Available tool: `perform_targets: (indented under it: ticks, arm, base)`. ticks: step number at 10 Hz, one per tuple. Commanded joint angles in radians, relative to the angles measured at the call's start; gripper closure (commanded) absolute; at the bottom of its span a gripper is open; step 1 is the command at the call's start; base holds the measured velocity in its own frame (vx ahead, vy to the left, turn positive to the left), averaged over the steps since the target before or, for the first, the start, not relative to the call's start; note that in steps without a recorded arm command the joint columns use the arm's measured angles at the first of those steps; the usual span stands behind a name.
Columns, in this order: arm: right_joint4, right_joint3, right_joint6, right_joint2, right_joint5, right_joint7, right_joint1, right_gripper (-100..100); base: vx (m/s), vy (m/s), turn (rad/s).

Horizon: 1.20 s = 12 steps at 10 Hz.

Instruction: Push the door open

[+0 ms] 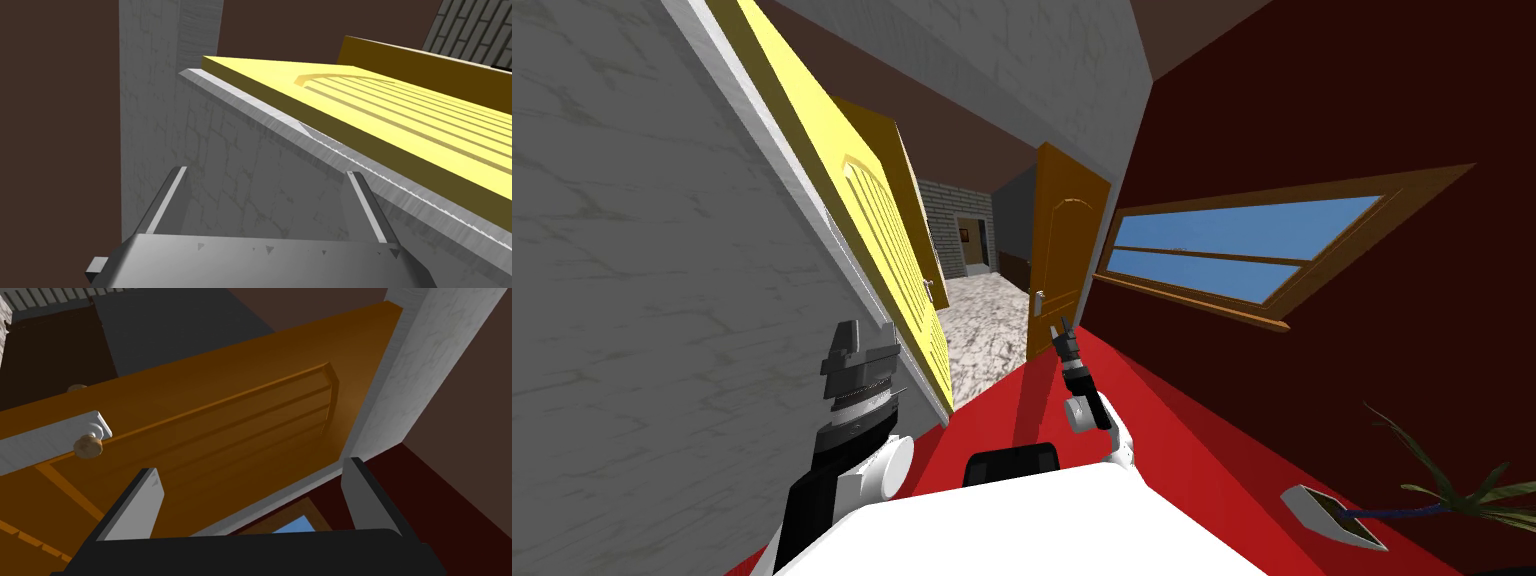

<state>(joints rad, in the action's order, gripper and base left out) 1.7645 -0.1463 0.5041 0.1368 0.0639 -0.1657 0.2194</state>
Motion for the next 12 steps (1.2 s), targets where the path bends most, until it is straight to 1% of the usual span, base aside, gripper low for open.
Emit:
perform_targets:
  ticks: [1, 12]
  arm:
    - [-0.032, -0.007, -0.015, 0.005, -0.004, -0.005, -0.024, -100]
    - [-0.265, -0.054, -0.068, 0.049, -0.025, -0.044, -0.162, -100]
  base:
    - [0.066, -0.101, 0.083]
    - [0.078, -0.112, 0.075]
